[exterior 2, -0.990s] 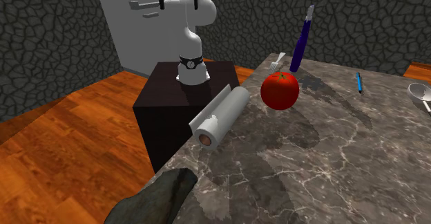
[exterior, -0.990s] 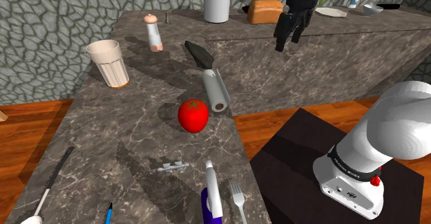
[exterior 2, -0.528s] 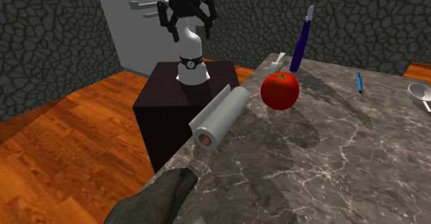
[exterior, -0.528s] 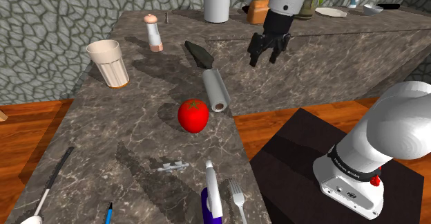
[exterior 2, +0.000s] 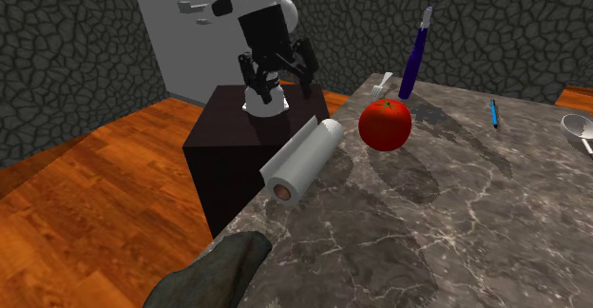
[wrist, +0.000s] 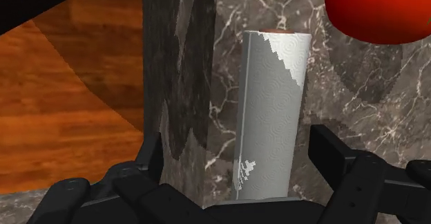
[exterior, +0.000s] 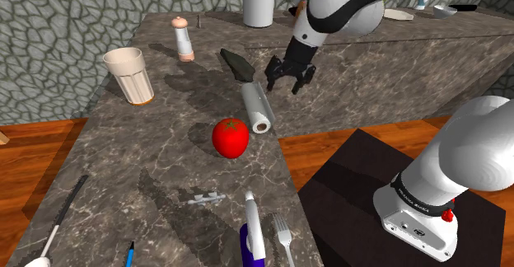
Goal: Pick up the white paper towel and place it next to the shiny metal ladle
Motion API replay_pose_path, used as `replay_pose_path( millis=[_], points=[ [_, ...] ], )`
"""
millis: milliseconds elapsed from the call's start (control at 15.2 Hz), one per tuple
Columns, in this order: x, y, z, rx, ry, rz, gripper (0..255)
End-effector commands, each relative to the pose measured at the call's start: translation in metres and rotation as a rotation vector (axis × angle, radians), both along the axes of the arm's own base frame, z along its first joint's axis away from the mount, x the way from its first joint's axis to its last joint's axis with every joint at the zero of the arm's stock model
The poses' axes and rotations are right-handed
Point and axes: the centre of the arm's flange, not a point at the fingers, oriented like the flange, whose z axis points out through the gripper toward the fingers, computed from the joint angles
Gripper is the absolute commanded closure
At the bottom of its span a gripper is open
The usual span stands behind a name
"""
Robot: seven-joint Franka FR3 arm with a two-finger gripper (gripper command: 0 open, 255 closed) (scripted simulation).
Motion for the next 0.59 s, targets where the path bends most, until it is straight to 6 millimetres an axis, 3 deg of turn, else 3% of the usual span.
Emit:
replay_pose_path(
  millis=[0,528],
  points=[
    [0.015,0.004,-0.018,0.04,-0.016,-0.064,0],
    [0.023,0.017,-0.058,0.045,-0.017,-0.07,0]
  ],
)
